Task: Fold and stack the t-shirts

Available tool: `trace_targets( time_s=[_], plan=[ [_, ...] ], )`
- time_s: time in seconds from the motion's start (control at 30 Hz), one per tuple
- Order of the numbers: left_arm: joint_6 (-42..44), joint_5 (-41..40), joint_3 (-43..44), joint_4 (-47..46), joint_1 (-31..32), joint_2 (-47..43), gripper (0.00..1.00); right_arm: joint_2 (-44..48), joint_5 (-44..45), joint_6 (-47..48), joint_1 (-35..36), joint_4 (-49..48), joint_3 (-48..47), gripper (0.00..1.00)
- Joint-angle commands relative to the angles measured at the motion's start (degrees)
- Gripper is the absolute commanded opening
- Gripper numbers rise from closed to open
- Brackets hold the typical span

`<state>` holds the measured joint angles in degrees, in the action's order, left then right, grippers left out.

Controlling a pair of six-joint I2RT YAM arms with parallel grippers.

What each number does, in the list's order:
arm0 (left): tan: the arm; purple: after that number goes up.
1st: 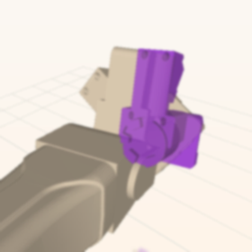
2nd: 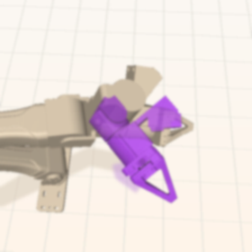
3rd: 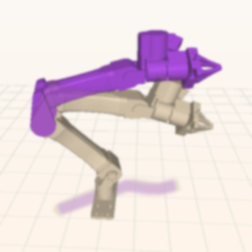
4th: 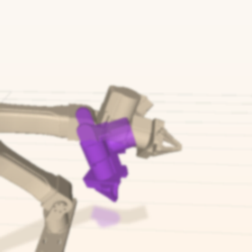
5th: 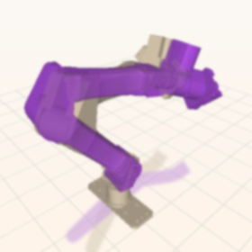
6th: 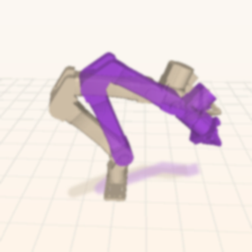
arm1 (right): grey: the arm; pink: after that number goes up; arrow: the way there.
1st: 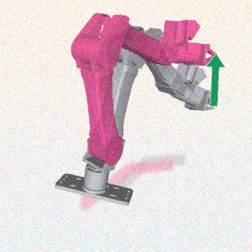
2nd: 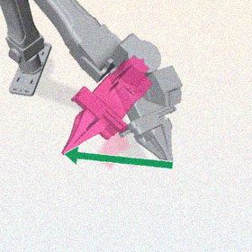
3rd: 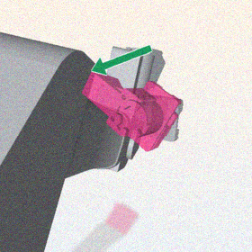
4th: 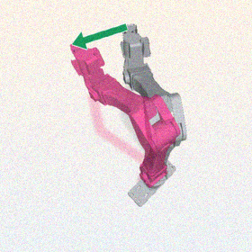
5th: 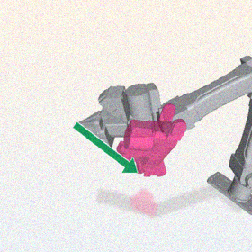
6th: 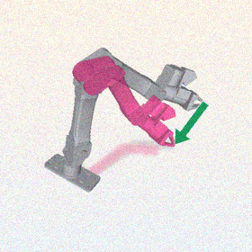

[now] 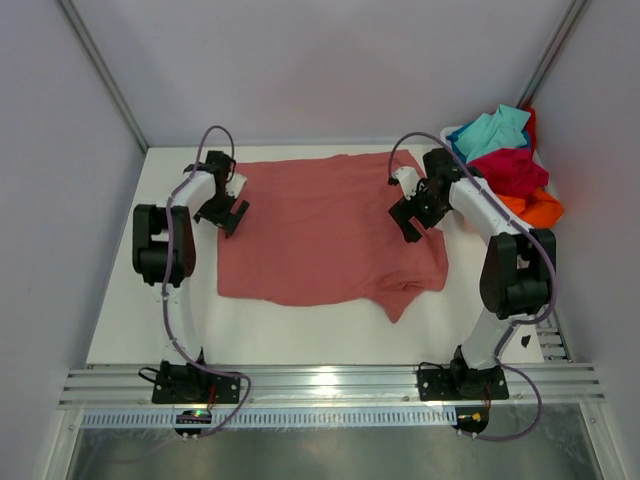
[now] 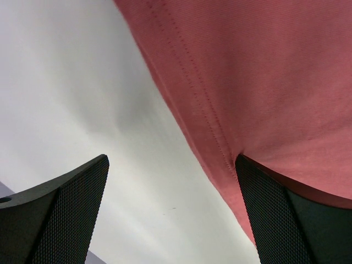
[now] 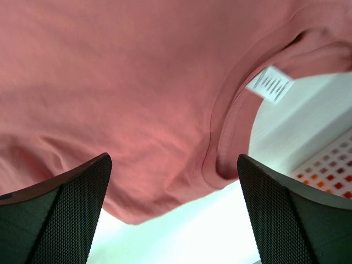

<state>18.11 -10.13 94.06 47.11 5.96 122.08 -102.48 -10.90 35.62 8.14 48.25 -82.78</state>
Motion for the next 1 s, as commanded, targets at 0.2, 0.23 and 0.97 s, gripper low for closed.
trace_targets(
  time_s=[0.2,0.23,0.97],
  plan=[
    [1.32,-3.14,-4.15,-1.68,-5.52,-5.18,0.99,6.67,-6.67,2.18,-0.06,2.2,8.51,0.99],
    [0.79,-2.88,-3.98,-1.33,-5.6,-5.62,0.99,6.85,-7.03,2.0,-0.06,2.2,8.69,0.99],
    [-2.74,54.93,9.66,38.12,-19.65,-12.93,0.99,6.23,-11.08,6.74,3.37,1.94,8.78,0.99]
  ],
)
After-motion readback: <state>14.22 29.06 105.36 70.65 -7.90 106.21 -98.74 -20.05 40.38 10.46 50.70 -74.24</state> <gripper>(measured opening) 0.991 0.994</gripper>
